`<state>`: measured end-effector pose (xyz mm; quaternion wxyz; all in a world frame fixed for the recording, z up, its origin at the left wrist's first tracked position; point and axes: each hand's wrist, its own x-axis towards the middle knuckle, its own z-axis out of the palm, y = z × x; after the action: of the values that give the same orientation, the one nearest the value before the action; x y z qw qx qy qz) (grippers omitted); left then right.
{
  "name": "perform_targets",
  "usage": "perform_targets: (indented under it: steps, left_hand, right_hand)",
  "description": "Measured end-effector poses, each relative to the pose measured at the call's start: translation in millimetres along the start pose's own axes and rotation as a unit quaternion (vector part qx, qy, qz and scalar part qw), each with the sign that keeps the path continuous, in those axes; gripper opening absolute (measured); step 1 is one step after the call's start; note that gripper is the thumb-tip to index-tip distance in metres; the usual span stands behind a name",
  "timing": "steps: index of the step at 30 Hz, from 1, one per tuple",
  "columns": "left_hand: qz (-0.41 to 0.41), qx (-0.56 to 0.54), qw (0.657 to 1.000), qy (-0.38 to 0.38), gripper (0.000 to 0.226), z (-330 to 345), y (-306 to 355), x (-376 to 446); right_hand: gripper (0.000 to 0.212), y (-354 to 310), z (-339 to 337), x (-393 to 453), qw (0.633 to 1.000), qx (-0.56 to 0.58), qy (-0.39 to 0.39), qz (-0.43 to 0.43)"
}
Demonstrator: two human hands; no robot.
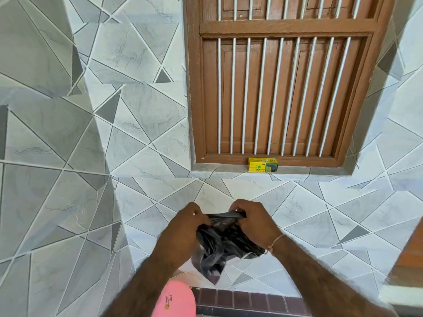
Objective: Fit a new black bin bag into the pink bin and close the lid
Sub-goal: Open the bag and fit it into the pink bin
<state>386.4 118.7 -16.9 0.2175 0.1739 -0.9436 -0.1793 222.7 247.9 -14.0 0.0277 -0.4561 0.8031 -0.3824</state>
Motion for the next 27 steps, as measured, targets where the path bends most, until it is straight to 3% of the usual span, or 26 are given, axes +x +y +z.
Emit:
perform_targets:
  steps: [2, 6, 10, 12, 15, 18, 20, 24, 27]
  left_hand:
    - [-0.039, 0.089, 0.992, -0.086, 0.025, 6, -7, -2]
    - [-0.104, 0.2, 0.961, -0.162, 0.028, 10, -21, -7]
    - [-0.211, 0.112, 0.954, -0.183, 0.03, 11, -48, -4]
    - [-0.317, -0.018, 0.942, -0.109, 0.028, 15, -52, 4]
    - [-0.418, -0.189, 0.886, 0.069, 0.038, 17, -44, 8]
    - [-0.377, -0.192, 0.89, 0.167, 0.026, 28, -36, 7]
    - [-0.347, -0.213, 0.888, 0.214, 0.029, 32, -31, 8]
    - [-0.343, -0.368, 0.822, 0.269, 0.057, 23, -37, 17]
    - [-0.335, -0.31, 0.858, 0.233, 0.063, 14, -49, 22]
  right_hand:
    - [0.035, 2, 4, -3, 0.999, -0.036, -0.001, -0.021]
    - [0.048, 9, 1, -3, 0.994, -0.111, 0.009, -0.019]
    - [0.045, 24, -6, -12, 0.976, -0.219, -0.01, -0.003]
    - [0.035, 30, -4, -21, 0.968, -0.249, -0.007, 0.008]
    - [0.027, 44, 2, -30, 0.974, -0.22, 0.02, 0.06]
    - [0.036, 53, 9, -32, 0.981, -0.151, 0.039, 0.118]
    - [0.038, 59, 11, -31, 0.983, -0.105, 0.048, 0.142]
    - [0.025, 81, -5, -25, 0.976, 0.008, 0.066, 0.208]
    - [0.023, 105, -13, -27, 0.951, 0.093, 0.094, 0.28]
